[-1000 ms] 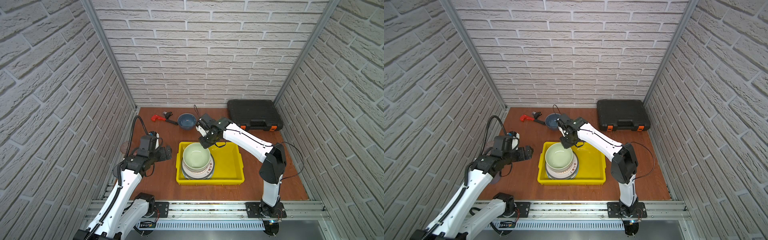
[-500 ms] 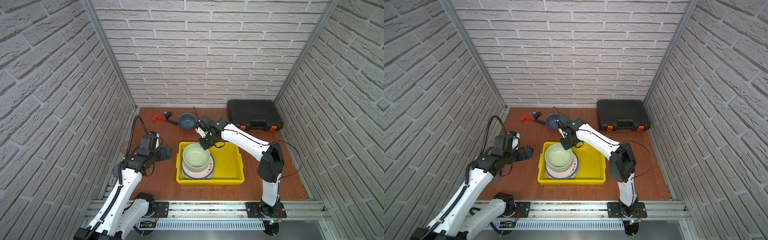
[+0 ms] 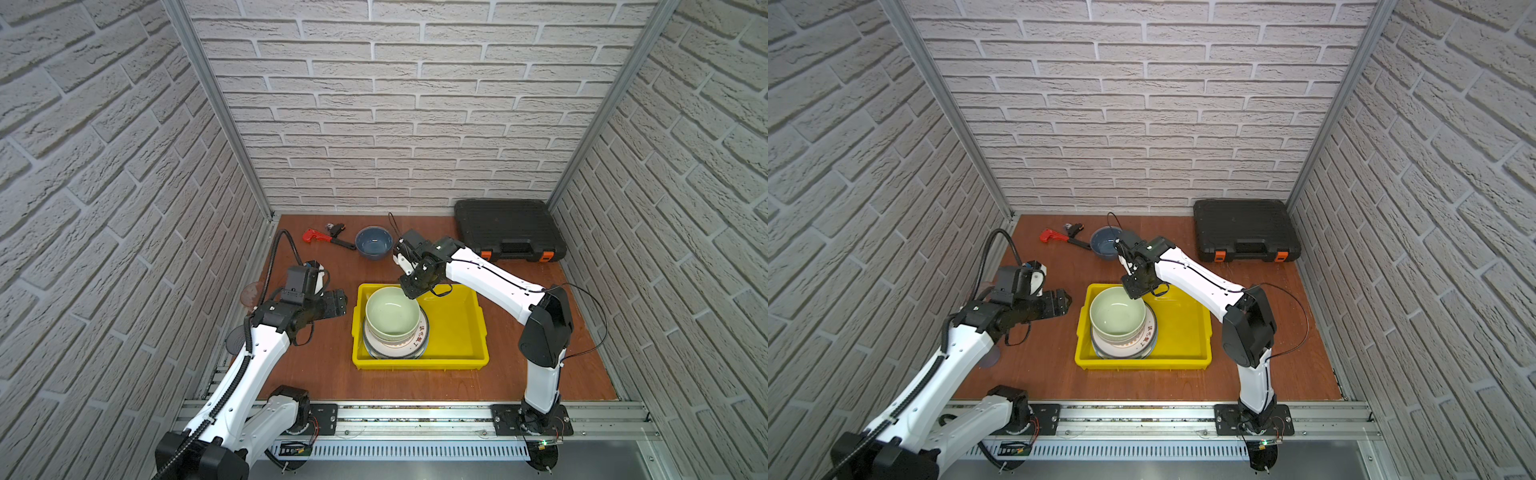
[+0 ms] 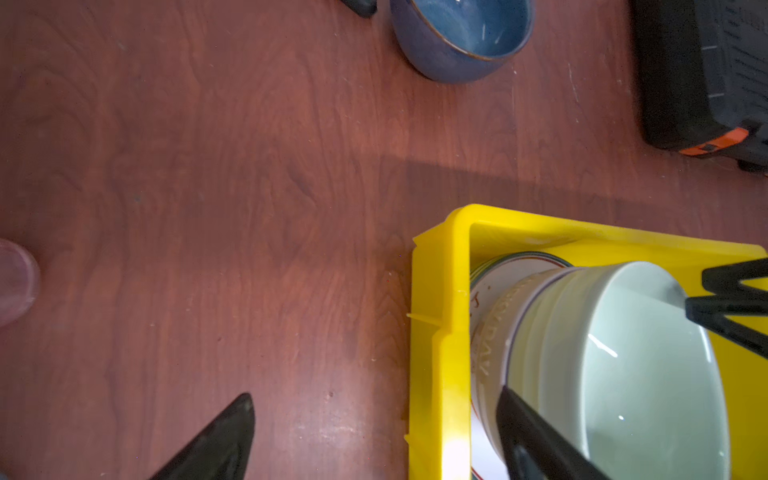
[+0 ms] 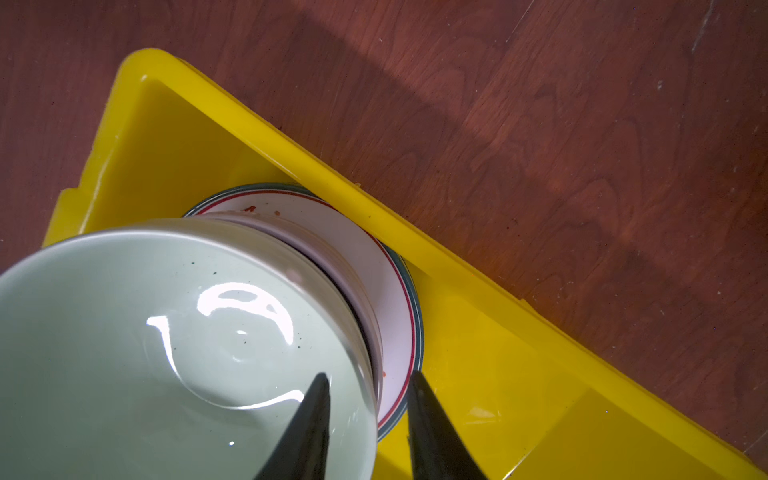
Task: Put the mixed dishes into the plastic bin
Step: 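Open the right gripper and raise it while the left moves over the bin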
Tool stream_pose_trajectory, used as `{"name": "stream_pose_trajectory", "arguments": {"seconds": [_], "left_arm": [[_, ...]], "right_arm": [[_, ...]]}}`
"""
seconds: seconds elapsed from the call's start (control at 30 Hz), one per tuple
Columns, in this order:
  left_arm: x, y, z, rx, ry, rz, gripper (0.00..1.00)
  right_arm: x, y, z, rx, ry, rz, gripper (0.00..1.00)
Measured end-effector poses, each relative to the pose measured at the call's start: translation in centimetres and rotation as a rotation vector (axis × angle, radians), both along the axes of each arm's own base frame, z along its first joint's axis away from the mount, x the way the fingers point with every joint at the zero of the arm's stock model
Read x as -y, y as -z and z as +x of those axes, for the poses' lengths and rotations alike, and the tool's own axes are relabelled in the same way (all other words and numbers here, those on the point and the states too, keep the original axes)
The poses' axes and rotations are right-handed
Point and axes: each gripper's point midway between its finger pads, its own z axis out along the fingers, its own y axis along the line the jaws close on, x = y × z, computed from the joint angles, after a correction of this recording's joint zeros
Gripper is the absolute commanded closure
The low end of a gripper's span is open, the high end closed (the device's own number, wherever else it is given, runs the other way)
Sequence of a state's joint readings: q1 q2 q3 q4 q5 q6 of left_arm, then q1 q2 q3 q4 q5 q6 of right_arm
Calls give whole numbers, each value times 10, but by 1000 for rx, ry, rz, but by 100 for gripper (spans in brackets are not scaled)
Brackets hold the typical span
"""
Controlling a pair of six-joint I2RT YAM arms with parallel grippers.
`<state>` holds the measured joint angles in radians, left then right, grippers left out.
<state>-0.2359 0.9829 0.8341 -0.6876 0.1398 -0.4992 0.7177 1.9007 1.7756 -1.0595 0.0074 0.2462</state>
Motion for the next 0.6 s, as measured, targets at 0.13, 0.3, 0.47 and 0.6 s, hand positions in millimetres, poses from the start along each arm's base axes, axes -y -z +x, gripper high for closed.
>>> {"name": "stream_pose_trajectory", "arguments": {"seconds": [0.13,0.3,0.47,0.6], "left_arm": [[14,-3,4,-22,36,-40,30],[38,-10,-1,-28,106,-72,40],[66,-8,-19,-57,200,-88,47],[79,-5,-28,-81,242,-93,55]], "right_arm": [[13,-23,-10,50,13,28,55],[41,-40,-30,104,60,64,52],[69,-28,-44,93,121,75,51],[78,-16,-48,69,150,65,52]]}}
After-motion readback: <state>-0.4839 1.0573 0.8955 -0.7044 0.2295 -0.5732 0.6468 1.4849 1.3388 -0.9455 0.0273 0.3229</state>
